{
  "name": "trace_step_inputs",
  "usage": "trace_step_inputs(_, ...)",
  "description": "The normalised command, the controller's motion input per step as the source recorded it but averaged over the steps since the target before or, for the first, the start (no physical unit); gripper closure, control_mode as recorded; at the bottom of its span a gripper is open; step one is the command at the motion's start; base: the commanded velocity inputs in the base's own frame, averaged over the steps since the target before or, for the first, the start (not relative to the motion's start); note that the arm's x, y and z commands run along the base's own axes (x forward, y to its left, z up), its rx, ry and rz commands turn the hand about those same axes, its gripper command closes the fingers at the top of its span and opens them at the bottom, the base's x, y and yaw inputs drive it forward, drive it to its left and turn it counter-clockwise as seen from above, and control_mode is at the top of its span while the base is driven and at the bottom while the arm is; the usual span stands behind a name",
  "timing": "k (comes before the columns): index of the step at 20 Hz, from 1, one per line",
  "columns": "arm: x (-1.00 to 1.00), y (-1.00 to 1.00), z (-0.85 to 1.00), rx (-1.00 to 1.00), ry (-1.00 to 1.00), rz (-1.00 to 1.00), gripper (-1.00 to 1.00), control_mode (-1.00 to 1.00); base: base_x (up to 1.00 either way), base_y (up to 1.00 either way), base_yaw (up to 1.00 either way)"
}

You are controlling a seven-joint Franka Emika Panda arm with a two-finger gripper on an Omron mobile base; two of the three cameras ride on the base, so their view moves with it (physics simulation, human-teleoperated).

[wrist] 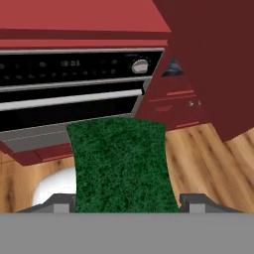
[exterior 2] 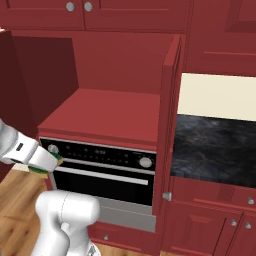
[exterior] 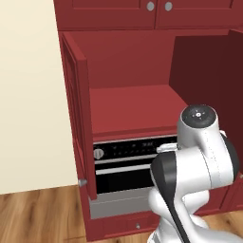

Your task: Locate and retrieve the dish brush and sponge from the cabinet. Place them next to the sink.

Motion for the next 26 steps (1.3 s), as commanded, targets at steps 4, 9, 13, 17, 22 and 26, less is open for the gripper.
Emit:
trace_step_inputs(4,0.00,0.00,0.00,0.00,0.00,0.00,1.00,1.00,-0.50,0.00,0.00)
trace_step_inputs(9,0.00,0.00,0.00,0.00,0.00,0.00,1.00,1.00,-0.44,0.00,0.00)
trace_step_inputs(13,0.00,0.00,0.00,0.00,0.00,0.00,1.00,1.00,-0.41,0.00,0.00)
trace_step_inputs(17,0.00,0.00,0.00,0.00,0.00,0.00,1.00,1.00,-0.41,0.00,0.00)
trace_step_inputs(22,0.00,0.00,0.00,0.00,0.00,0.00,1.00,1.00,-0.43,0.00,0.00)
trace_step_inputs(26,0.00,0.00,0.00,0.00,0.00,0.00,1.00,1.00,-0.45,0.00,0.00)
